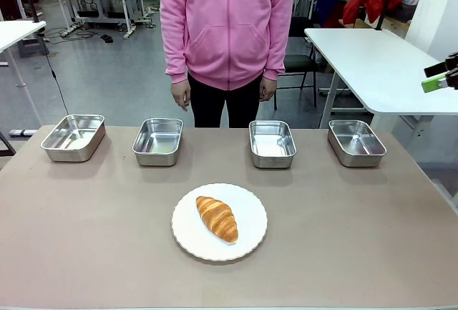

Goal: Place the bread in the container.
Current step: Place the Butter Roll into the Airtight Container indicated by the human.

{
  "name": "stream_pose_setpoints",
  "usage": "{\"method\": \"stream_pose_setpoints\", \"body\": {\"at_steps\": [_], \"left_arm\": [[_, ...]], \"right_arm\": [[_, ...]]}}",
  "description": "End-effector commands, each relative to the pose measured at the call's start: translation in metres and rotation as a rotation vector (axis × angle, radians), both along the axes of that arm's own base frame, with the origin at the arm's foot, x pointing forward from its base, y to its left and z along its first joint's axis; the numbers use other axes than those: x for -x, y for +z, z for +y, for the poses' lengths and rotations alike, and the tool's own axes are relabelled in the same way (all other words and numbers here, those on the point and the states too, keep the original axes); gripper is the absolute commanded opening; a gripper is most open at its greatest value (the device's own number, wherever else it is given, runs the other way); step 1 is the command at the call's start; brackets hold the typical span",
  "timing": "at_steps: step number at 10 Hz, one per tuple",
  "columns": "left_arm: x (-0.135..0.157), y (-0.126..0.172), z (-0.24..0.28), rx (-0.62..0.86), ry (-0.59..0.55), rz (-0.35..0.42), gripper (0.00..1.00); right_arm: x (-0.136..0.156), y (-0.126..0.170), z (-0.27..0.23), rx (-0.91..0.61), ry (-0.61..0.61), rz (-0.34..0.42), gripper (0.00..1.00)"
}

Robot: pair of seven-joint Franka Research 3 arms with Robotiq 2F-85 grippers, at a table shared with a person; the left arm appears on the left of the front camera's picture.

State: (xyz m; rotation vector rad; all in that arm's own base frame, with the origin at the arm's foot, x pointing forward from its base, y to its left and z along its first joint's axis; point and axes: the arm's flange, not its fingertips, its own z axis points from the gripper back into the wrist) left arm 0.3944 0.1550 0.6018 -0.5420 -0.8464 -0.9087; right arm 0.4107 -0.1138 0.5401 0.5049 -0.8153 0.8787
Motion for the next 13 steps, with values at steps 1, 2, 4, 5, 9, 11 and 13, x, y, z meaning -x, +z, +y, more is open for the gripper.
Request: {"method": "stream_pose_setpoints", "body": {"at_steps": [1,2,4,5,9,11,13], "left_arm": [[0.001,0.0002,0.0005,0.002,0.0,-0.003,1.0],[0.001,0.0002,0.0005,0.002,0.0,-0.003,1.0],[0.001,0.0002,0.0005,0.002,0.0,-0.003,1.0],[0.001,0.0002,0.0005,0.002,0.0,-0.003,1.0],[0.001,0.0002,0.0005,0.002,0.0,-0.003,1.0],[0.001,0.0002,0.0005,0.002,0.0,-0.003,1.0],[0.001,0.0002,0.0005,0.002,0.0,-0.003,1.0]], "right_arm": [[0.0002,0.0015,0.0012,-0.003,0.004,-0.005,1.0],[0.0002,0.0015,0.0012,-0.003,0.004,-0.005,1.0],[0.0002,0.0015,0.0012,-0.003,0.004,-0.005,1.0],[0.0002,0.0015,0.0012,-0.003,0.004,-0.005,1.0],[0.0002,0.0015,0.0012,-0.003,0.004,-0.005,1.0],[0.0002,0.0015,0.0012,-0.003,0.004,-0.005,1.0],[0.0002,0.0015,0.0012,-0.003,0.004,-0.005,1.0]]}}
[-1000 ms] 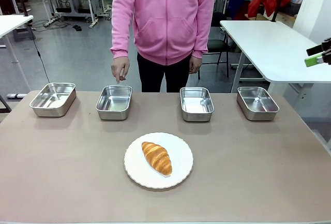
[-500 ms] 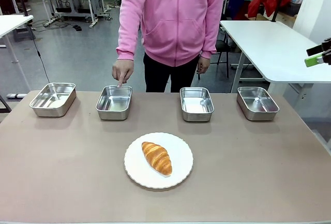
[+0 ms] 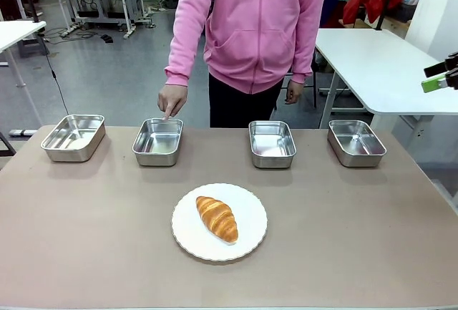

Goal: Place the bread in the container.
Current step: Place the Butter Roll into the Airtight Container indicated by the human.

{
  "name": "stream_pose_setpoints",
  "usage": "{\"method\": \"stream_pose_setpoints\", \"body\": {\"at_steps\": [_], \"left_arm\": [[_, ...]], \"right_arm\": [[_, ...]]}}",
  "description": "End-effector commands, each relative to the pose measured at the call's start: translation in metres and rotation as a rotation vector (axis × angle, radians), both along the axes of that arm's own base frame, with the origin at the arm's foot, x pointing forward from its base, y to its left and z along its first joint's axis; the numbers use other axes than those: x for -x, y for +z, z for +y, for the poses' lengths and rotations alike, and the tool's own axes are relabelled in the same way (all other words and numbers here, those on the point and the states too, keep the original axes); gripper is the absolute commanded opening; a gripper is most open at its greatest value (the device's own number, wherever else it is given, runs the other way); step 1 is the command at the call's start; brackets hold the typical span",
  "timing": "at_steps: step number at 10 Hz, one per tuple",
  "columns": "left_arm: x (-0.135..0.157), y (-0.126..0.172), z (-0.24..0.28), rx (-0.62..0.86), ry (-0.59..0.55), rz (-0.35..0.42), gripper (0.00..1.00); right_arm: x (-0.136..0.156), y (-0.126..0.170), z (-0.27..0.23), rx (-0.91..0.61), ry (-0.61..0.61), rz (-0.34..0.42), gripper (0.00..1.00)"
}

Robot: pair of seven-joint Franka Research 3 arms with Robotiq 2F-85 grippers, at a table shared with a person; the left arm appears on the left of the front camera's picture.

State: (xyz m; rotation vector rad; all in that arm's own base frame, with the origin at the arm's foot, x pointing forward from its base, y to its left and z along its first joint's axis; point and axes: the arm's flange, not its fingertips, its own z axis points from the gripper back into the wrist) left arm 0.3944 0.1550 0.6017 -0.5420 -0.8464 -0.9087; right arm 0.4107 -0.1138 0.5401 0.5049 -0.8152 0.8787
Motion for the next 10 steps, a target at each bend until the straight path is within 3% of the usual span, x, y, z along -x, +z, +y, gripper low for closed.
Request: {"method": "stream_pose_setpoints", "body": {"at_steps": [1,9,10], "left_arm": [[0.001,0.0,0.0,0.002,0.0,-0.003,1.0],[0.0,0.0,0.0,0.0,0.0,0.0,1.0],[0.015,0.024,-0.001,-0.06,0.029,-0.007,1.0]], "right_arm": [[0.0,0.002,0.001,-0.003,0.004,-0.005,1.0],[0.0,0.002,0.001,-0.003,0.004,-0.005,1.0],[0.0,0.002,0.001,-0.003,0.004,-0.005,1.0]]}}
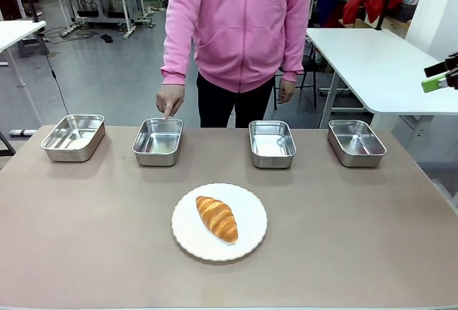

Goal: Place the bread in the container.
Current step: Place the Butter Roll into the Airtight Container indicated by the human.

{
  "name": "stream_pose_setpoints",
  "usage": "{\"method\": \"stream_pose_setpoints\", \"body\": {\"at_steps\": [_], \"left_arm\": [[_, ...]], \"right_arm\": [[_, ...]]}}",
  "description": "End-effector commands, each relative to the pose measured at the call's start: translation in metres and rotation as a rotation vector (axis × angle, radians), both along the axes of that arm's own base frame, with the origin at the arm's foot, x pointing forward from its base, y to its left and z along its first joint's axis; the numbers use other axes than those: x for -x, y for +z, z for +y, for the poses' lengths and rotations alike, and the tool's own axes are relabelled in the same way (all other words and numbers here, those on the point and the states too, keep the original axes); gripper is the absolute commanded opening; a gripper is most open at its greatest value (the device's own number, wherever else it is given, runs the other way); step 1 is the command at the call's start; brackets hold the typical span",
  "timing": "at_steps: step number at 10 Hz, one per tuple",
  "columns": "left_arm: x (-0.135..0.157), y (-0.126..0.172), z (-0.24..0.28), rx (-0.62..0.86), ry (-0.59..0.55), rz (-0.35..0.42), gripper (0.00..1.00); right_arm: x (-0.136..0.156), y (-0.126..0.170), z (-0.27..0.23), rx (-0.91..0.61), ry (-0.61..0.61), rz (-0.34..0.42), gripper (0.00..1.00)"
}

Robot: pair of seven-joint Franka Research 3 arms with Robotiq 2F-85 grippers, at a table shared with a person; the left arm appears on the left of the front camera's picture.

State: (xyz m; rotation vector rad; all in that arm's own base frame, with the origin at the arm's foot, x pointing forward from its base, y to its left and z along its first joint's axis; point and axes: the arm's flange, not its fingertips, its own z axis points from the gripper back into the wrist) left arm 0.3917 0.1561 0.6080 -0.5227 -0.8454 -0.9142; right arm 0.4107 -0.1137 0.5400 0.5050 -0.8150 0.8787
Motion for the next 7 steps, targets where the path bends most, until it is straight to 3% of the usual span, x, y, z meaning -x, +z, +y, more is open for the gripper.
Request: {"method": "stream_pose_setpoints", "body": {"at_steps": [1,4,6,7], "left_arm": [[0.018,0.043,-0.019,-0.097,0.046,0.021,1.0],[0.018,0.085,-0.126,-0.214,0.058,0.167,1.0],[0.025,0.087,-0.207,-0.195,0.084,0.276,1.0],[0.034,0.078,-0.253,-0.18,0.112,0.392,1.0]], "right_arm": [[0.0,0.002,0.001,-0.003,0.004,-0.006,1.0],[0.0,0.002,0.001,-0.003,0.004,-0.006,1.0],[0.0,0.002,0.001,-0.003,0.004,-0.006,1.0],[0.0,0.002,0.001,-0.003,0.004,-0.006,1.0]]}}
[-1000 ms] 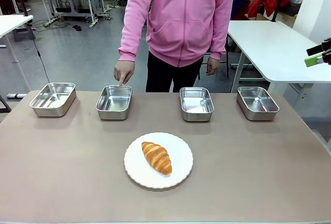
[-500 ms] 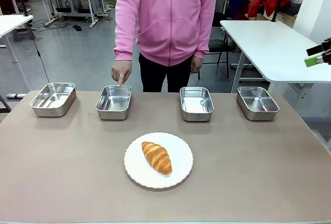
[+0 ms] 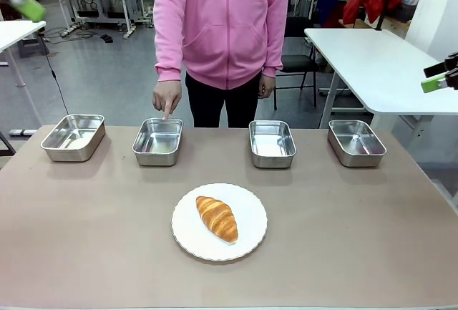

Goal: Place the bread in the container.
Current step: Place the Butter Roll into the Airtight Container indicated by the human.

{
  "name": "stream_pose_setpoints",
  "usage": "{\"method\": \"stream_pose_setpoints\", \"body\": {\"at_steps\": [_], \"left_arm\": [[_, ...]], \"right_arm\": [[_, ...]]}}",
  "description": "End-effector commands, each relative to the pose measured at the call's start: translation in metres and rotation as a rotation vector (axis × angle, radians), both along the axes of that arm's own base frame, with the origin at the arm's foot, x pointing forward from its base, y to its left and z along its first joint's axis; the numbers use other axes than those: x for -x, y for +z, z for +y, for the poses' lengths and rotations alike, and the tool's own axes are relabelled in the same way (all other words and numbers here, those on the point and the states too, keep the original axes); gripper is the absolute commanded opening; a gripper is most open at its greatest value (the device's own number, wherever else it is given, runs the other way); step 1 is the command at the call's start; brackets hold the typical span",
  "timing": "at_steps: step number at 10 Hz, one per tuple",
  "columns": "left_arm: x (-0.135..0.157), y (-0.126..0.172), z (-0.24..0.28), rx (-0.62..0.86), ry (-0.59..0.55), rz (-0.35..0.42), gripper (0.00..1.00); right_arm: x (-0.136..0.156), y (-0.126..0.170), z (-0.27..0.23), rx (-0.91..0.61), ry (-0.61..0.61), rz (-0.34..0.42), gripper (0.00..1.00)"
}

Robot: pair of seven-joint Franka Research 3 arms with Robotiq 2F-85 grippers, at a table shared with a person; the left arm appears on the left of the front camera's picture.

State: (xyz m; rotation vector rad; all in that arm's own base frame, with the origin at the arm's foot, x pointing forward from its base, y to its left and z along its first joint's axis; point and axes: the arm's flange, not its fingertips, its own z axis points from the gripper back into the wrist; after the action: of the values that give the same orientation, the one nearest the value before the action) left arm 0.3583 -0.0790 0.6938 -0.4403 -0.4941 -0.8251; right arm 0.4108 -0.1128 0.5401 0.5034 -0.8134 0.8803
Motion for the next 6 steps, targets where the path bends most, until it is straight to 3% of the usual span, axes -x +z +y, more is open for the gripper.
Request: {"method": "stream_pose_setpoints", "body": {"at_steps": [1,3,6], "left_arm": [[0.014,-0.027,-0.072,-0.039,0.168,0.199,1.0],[0.04,-0.072,-0.153,-0.156,0.337,0.25,1.0],[0.057,-0.138,-0.21,-0.208,0.41,0.339,1.0]], "right_arm": [[0.0,0.002,0.0,-0.005,0.003,-0.006,1.0],[0.0,0.002,0.0,-0.005,0.003,-0.006,1.0],[0.0,0.002,0.0,-0.005,0.003,-0.006,1.0]]}}
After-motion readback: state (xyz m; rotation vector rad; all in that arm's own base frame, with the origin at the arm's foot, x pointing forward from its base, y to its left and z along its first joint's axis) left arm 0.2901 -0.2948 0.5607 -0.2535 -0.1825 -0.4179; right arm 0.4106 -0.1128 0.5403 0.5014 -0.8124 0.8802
